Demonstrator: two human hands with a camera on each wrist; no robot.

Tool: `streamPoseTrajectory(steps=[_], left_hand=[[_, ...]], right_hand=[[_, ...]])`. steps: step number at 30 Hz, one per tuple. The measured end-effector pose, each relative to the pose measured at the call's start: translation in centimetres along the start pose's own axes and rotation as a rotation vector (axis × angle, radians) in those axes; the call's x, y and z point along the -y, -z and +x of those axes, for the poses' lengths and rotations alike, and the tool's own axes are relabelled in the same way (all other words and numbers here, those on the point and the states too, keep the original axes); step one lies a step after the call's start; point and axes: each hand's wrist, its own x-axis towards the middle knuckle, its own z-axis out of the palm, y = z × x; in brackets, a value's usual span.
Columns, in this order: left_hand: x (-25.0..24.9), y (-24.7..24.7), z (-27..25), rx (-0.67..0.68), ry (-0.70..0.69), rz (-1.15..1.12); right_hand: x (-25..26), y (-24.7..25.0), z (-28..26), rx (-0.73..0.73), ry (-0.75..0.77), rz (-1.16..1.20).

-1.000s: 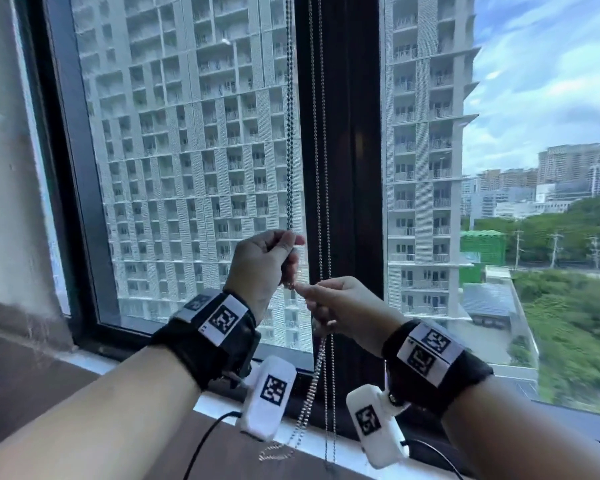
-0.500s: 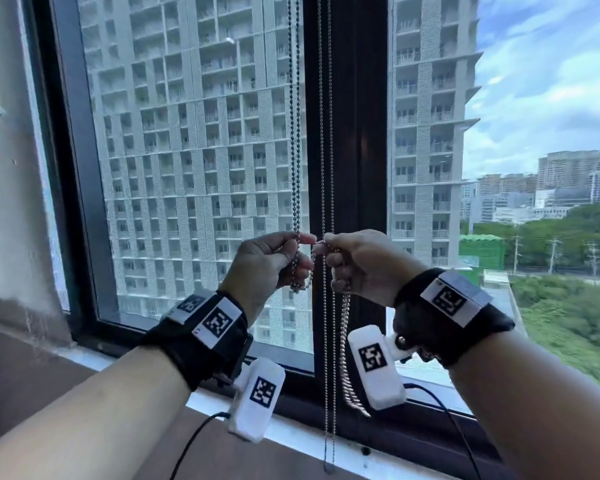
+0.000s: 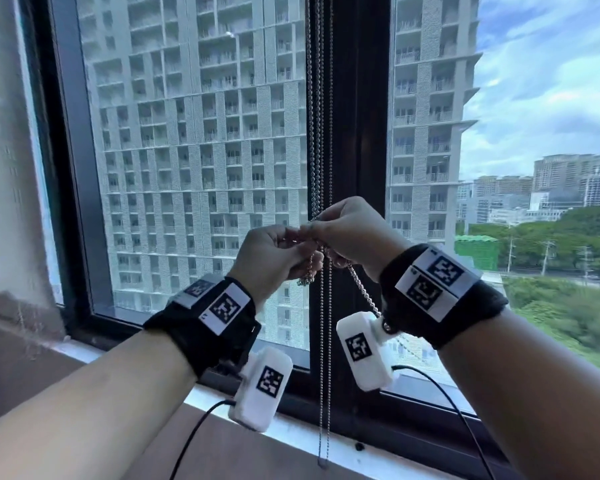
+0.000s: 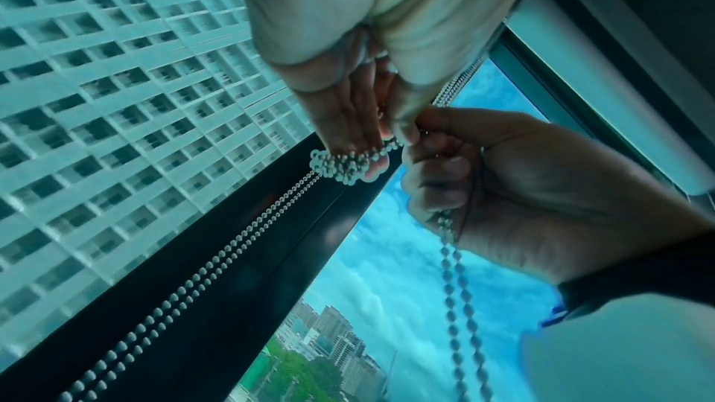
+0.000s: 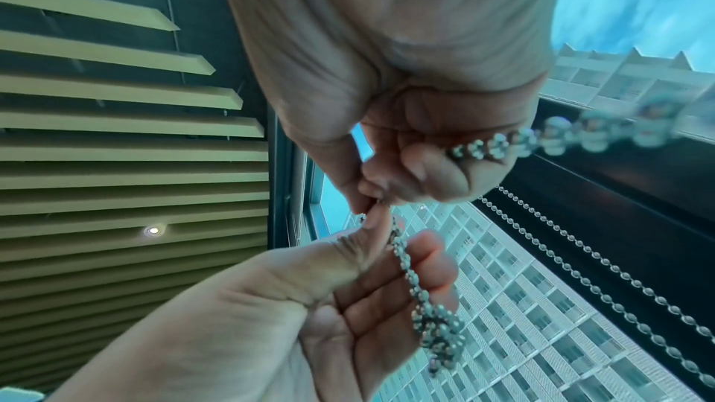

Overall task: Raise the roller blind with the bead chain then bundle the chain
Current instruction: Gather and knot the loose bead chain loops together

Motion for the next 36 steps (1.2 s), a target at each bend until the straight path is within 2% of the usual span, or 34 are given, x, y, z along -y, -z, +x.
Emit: streamPoseTrajectory(steps=[3, 7, 20, 24, 27, 36], left_hand=[[0.3, 0.0, -0.2, -0.081, -0.144, 0.148], [0.6, -0.3, -0.2, -0.185, -0.240, 0.212], [1.0, -0.5, 0.1, -0.335, -0.238, 0.297], [0.5, -0.9, -0.4, -0.326, -0.125, 0.120], [-0.3, -1.3, -0.8, -0.241, -0.050, -0.016], [0.0, -1.8, -0.3, -0.104, -0.008, 0.111]], right_hand=[[0.0, 0.2, -0.3, -0.020, -0.007, 0.052], [0.0, 0.2, -0.7, -0.024, -0.051, 0.175], [0.1, -0.6, -1.5, -0.056, -0.102, 0.349], [-0.2, -0.6, -1.1, -0.101, -0.090, 0.259], [-0.5, -0.4, -0.7, -0.135, -0.108, 0.248], [-1.1, -0.4, -0.8, -0.159, -0.148, 0.270]])
